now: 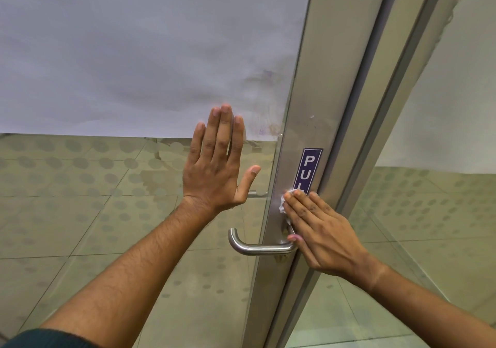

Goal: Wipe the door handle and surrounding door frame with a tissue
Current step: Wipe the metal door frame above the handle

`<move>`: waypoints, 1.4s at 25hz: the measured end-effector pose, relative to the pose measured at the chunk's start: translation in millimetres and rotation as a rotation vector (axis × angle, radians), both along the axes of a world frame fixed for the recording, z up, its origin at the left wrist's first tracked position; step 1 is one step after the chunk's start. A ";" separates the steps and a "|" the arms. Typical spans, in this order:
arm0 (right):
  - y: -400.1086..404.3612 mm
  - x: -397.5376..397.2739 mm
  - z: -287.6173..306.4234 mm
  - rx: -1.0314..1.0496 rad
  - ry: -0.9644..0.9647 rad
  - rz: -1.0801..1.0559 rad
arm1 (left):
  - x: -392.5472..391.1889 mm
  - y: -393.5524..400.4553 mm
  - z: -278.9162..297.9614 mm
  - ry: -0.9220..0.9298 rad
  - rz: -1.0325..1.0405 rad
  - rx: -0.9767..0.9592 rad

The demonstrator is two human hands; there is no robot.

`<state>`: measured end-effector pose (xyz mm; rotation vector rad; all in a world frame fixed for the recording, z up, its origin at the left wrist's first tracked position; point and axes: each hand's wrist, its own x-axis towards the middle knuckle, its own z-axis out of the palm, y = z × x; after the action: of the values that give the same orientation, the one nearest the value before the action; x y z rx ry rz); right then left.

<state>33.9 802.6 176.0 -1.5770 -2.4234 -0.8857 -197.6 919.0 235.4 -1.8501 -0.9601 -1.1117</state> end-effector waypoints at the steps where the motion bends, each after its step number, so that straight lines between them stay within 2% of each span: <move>1: -0.1 -1.3 0.0 0.023 0.030 -0.023 | 0.2 -0.1 0.1 0.001 0.002 0.001; 6: 7.2 -19.3 -6.2 0.047 0.138 -0.055 | 0.8 1.1 -0.8 -0.009 -0.004 -0.008; 12: 0.2 -3.3 -10.4 -0.027 0.037 -0.009 | 0.5 1.2 -1.0 -0.007 -0.004 -0.005; 17: 10.7 -16.5 -2.1 0.065 0.143 -0.038 | 1.1 0.9 -1.0 -0.001 -0.006 -0.010; 23: 4.1 3.1 -3.8 0.024 0.012 0.060 | 0.0 1.7 -0.7 0.000 -0.002 -0.010; 28: 8.5 -12.4 -8.1 0.132 0.161 0.010 | 1.4 1.3 -0.4 0.000 0.002 -0.008; 35: 10.5 -12.3 -13.9 0.083 0.124 0.044 | 0.8 1.4 -0.5 -0.008 0.010 -0.007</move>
<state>21.6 813.1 162.2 -1.4976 -2.2967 -0.8423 -196.8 920.4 234.9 -1.8458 -0.9781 -1.1112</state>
